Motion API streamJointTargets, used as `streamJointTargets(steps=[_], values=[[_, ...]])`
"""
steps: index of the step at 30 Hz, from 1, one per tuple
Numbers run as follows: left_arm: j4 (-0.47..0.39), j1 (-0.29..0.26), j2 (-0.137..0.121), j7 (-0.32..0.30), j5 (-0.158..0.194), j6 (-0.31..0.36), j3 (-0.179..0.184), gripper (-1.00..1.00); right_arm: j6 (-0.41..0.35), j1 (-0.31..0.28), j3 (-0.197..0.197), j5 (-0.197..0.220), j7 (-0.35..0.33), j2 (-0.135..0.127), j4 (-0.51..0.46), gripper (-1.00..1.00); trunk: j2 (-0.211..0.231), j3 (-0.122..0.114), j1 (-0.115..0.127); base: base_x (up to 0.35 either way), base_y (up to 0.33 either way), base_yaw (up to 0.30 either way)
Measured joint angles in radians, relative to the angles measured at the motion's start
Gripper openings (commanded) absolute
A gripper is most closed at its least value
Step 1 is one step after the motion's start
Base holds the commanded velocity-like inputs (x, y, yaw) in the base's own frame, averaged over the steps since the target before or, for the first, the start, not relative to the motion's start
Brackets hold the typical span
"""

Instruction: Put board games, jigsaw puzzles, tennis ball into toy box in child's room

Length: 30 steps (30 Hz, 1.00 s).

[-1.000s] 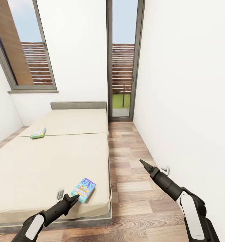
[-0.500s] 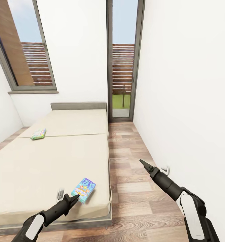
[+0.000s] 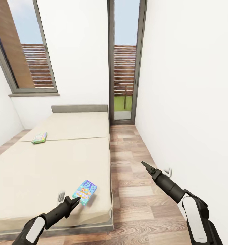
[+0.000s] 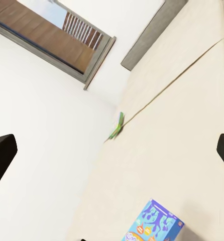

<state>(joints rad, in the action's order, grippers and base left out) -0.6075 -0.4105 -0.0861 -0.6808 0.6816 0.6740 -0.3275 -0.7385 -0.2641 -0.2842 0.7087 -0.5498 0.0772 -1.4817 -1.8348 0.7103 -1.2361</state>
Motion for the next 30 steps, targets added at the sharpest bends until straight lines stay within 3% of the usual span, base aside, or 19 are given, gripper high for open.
streamJointTargets(steps=[21, 30], values=[[0.0, 0.0, -0.002, -0.002, 0.0, 0.0, 0.0, -1.0, 0.0, 0.001, 0.0, -0.001, 0.0, 0.0, 0.0, 1.0, 0.147, -0.066, 0.081, 0.0, 0.0, 0.0], [-0.001, 0.0, -0.004, -0.041, 0.001, 0.004, -0.003, -1.0, 0.0, 0.001, 0.0, -0.003, 0.002, 0.001, 0.0, 1.0, 0.21, -0.094, 0.115, 0.0, 0.0, 0.0]])
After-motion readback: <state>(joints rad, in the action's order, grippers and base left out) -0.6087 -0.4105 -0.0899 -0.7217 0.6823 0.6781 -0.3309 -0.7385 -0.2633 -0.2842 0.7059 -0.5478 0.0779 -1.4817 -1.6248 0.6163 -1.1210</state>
